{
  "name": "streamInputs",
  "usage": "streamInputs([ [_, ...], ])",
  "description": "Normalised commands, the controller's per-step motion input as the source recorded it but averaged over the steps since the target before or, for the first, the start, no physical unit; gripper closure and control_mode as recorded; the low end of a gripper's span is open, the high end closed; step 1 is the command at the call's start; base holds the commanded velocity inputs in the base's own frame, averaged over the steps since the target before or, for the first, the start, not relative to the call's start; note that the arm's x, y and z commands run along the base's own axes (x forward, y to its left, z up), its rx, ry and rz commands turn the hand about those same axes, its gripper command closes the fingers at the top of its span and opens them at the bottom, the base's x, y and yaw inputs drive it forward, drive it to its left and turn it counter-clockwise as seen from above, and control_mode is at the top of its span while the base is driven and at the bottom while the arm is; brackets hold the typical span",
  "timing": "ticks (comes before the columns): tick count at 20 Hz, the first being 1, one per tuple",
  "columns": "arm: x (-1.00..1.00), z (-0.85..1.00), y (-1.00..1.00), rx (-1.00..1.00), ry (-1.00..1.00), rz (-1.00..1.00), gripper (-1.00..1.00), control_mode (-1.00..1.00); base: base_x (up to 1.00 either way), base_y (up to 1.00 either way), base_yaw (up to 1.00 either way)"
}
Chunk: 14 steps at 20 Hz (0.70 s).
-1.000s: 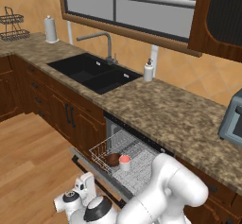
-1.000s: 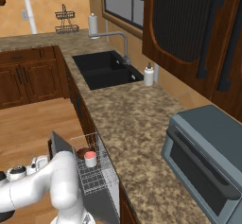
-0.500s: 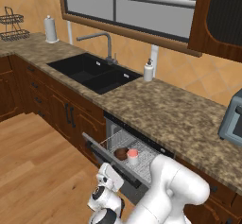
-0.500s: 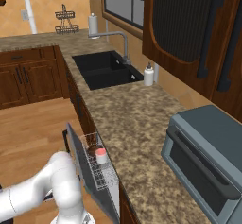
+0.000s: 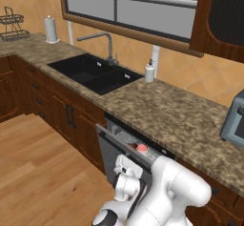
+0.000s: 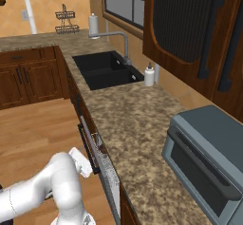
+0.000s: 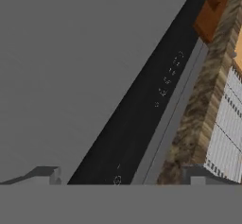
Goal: Pick up the cup and bowl from the counter, place them in the dishwasher, and close the dishwasher door.
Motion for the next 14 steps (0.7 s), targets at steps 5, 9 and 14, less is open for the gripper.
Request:
streamInputs([
  [5,0.8,-0.02,-0.77,-0.18,-0.11,0.01,-1.0,-1.0,0.0,0.0,0.0],
  [9,1.0,-0.11,-0.97,0.0,-0.03,0.13,-1.0,-1.0,0.0,0.0,0.0],
  [14,1.0,-0.22,-1.0,0.0,-0.09,0.18,-1.0,-1.0,0.0,0.0,0.0],
])
